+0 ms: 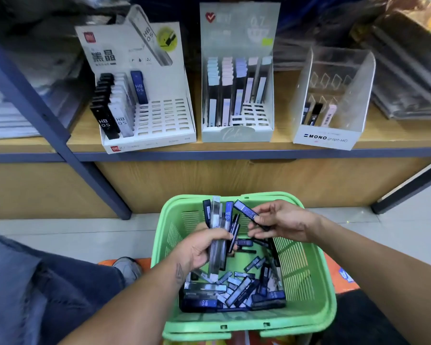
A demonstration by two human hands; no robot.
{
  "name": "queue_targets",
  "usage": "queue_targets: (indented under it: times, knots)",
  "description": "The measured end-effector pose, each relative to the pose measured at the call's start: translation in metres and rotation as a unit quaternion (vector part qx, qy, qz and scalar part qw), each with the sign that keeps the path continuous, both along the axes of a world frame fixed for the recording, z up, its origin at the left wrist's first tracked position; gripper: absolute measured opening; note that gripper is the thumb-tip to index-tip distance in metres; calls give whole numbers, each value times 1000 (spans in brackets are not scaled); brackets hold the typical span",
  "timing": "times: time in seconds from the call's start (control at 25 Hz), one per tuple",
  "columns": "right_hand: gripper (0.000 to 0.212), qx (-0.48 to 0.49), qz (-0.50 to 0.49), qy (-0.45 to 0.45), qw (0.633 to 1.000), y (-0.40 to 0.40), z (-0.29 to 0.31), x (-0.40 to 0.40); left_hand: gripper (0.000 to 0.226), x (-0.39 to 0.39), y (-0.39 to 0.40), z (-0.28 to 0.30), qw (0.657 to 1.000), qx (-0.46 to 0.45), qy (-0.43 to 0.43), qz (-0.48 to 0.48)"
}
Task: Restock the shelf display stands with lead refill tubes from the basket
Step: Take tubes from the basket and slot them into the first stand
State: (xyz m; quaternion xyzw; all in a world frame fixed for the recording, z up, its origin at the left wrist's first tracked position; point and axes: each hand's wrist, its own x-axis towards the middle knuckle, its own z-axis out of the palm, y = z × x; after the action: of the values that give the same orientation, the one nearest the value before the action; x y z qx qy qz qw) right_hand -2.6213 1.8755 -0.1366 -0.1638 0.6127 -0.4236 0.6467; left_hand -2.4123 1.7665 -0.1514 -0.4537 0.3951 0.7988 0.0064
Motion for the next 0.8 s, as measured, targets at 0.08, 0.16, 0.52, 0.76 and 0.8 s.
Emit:
queue_targets:
  times: [0.08, 0.16, 0.52, 0.76, 0.8]
  knots:
    - [13, -18, 23, 35, 999, -2, 19, -7, 61, -4, -12, 17, 999, -19, 24, -22]
    - [11, -33, 34, 57, 997, -7, 40, -12, 39, -8, -21, 40, 997, -32, 44, -50]
    - [22, -189, 45, 245, 950, -29, 150, -4, 6, -8, -71, 170, 971, -131, 22, -197]
    - [51, -279, 69, 379, 880, -65, 204, 31, 6, 11, -106, 248, 971, -211, 24, -113]
    - [49, -283, 76, 407, 865, -73, 209, 37, 7, 12, -115, 256, 972, -218, 30, -84]
